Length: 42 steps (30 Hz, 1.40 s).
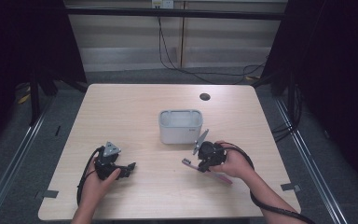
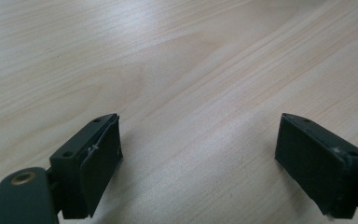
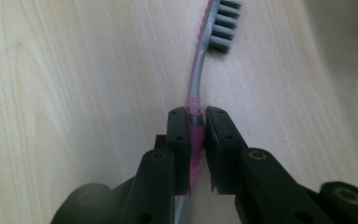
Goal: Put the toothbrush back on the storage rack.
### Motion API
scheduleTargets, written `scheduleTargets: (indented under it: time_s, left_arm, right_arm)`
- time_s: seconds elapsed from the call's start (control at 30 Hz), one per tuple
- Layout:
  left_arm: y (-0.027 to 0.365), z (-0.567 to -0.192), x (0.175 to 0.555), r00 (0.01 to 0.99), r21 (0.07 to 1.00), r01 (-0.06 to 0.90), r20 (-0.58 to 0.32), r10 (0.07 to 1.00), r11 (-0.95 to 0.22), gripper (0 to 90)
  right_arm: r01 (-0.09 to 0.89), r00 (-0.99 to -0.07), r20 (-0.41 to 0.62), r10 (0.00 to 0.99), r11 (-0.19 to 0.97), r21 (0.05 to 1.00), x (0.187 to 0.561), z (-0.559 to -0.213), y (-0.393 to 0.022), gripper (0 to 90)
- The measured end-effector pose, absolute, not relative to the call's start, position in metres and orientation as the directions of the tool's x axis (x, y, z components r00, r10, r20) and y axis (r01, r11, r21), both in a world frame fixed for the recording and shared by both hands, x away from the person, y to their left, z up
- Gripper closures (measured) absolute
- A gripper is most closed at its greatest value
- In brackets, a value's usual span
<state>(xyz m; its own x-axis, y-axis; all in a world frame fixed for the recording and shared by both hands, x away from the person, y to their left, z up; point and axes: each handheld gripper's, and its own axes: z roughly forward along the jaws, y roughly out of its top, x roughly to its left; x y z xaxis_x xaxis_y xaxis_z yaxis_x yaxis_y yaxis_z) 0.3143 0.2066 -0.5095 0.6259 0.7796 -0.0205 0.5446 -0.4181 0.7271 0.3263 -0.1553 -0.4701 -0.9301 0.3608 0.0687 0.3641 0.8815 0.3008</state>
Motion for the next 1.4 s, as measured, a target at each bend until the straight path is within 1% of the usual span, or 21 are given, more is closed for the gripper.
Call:
scheduleTargets:
  time_s: [0.13,0.17,0.23,0.33,0.37,0.43,0.47,0.63,0.67,0.87,0.93,1.13,1.4]
  left_arm:
    - [0.207,-0.510,0.314,0.626,0.727,0.544,-0.020,0.780,-0.418,13.9]
    - [0.207,-0.510,0.314,0.626,0.727,0.545,-0.021,0.780,-0.418,13.9]
    - [0.207,-0.510,0.314,0.626,0.727,0.545,-0.021,0.780,-0.418,14.0]
    - [0.207,-0.510,0.314,0.626,0.727,0.545,-0.021,0.780,-0.418,13.9]
    - [0.207,-0.510,0.314,0.626,0.727,0.545,-0.020,0.780,-0.418,14.0]
    - [0.207,-0.510,0.314,0.626,0.727,0.544,-0.020,0.780,-0.418,13.9]
    - [0.207,-0.510,0.314,0.626,0.727,0.545,-0.021,0.780,-0.417,13.9]
    - [0.207,-0.510,0.314,0.626,0.727,0.545,-0.020,0.780,-0.418,14.0]
    - [0.207,-0.510,0.314,0.626,0.727,0.545,-0.021,0.780,-0.418,13.9]
    - [0.207,-0.510,0.314,0.626,0.727,0.545,-0.021,0.780,-0.418,13.9]
    - [0.207,-0.509,0.314,0.627,0.727,0.543,-0.018,0.779,-0.420,13.9]
    - [0.207,-0.509,0.314,0.627,0.727,0.543,-0.018,0.779,-0.420,13.9]
    - [0.207,-0.509,0.314,0.627,0.727,0.544,-0.019,0.779,-0.420,14.0]
  right_arm:
    - [0.377,-0.923,0.058,0.381,0.863,0.335,0.325,-0.467,-0.158,80.7]
    - [0.393,-0.914,0.065,0.399,0.840,0.373,0.326,-0.463,-0.162,80.7]
    - [0.405,-0.908,0.073,0.413,0.821,0.402,0.327,-0.458,-0.167,80.7]
    - [0.407,-0.905,0.071,0.418,0.807,0.429,0.328,-0.453,-0.171,80.7]
    - [0.411,-0.901,0.075,0.427,0.787,0.460,0.329,-0.448,-0.176,80.8]
    - [0.416,-0.898,0.077,0.434,0.778,0.471,0.329,-0.446,-0.177,80.7]
    - [0.419,-0.893,0.077,0.443,0.757,0.501,0.328,-0.441,-0.181,80.7]
    - [0.413,-0.888,0.060,0.457,0.730,0.545,0.328,-0.432,-0.186,80.8]
    - [0.414,-0.882,0.062,0.467,0.705,0.576,0.328,-0.428,-0.189,80.8]
    - [0.421,-0.865,0.054,0.498,0.664,0.618,0.328,-0.419,-0.195,80.7]
    - [0.406,-0.865,0.044,0.500,0.647,0.646,0.328,-0.415,-0.197,80.8]
    - [0.417,-0.846,0.068,0.529,0.576,0.703,0.329,-0.406,-0.206,80.7]
    - [0.410,-0.835,0.071,0.545,0.532,0.741,0.328,-0.400,-0.211,80.7]
